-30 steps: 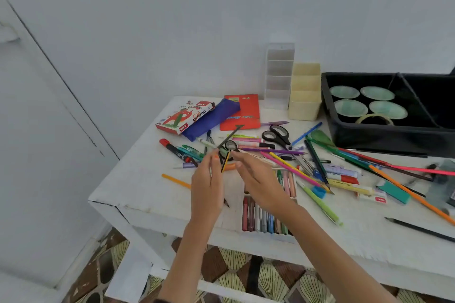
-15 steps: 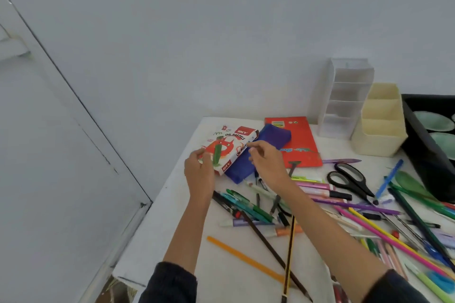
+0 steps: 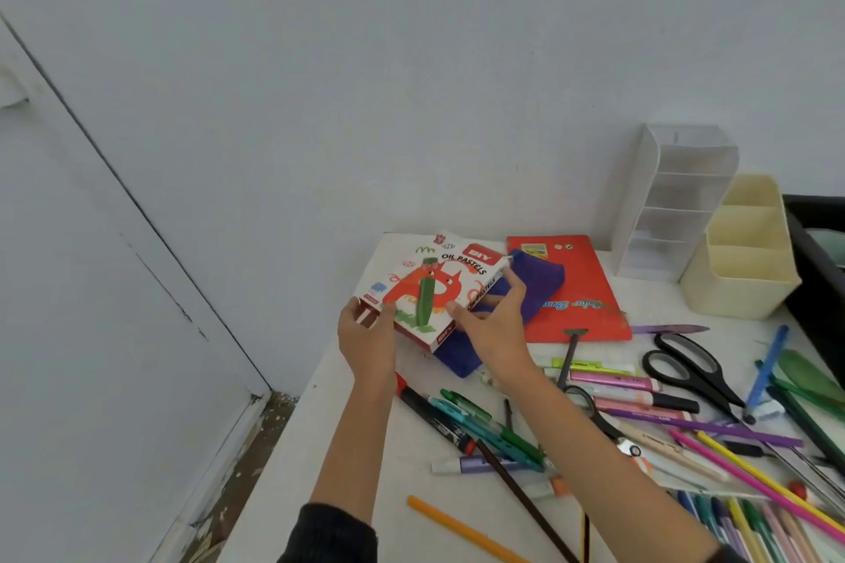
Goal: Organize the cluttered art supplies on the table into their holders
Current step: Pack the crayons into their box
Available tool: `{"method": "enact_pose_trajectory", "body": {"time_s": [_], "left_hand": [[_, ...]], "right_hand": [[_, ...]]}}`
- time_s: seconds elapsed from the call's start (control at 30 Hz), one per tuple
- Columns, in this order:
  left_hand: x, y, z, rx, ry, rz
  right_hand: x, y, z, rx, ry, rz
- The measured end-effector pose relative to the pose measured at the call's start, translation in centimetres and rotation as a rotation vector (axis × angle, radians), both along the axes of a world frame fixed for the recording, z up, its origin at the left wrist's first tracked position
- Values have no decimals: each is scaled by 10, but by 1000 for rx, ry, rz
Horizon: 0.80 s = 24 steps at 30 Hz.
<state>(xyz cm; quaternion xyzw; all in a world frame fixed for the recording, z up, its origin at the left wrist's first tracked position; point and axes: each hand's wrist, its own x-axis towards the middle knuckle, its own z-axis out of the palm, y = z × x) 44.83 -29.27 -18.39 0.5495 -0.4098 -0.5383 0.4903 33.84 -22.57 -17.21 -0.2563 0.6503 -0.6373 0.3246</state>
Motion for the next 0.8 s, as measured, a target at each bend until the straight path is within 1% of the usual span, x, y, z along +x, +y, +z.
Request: {"method": "enact_pose_trajectory", "body": {"time_s": [0.1,0.2,0.3,0.37,0.4,0.5,0.53,0.7,0.8], "left_hand": [[-3,22,18,-67,91,-64],[-5,56,38,-52,206,-200],[-5,96,50,-27,264,-254],[-7,124,52,-30,293,-285],[-8,137,52,-31,310,-298],[-9,170,50,-20,346,-312],[-9,180,48,-19,345,-323],[-13,228,40,-46,343,-391],[-12,252,36,-90,318,-437]], "right_hand": [[-1,23,22,-68,-54,-21],[0,56,37,-113,-99,-33],[-3,95,43,-158,-176,-18],[-10,127,43,-153,-218,-36],[-15,141,41,-150,-258,-55],[-36,184,33,-217,-468,-103],[-42,197,32,-228,-493,-95],[-65,261,24,-185,-417,-90],[-68,295,17,-147,-275,-123]]}}
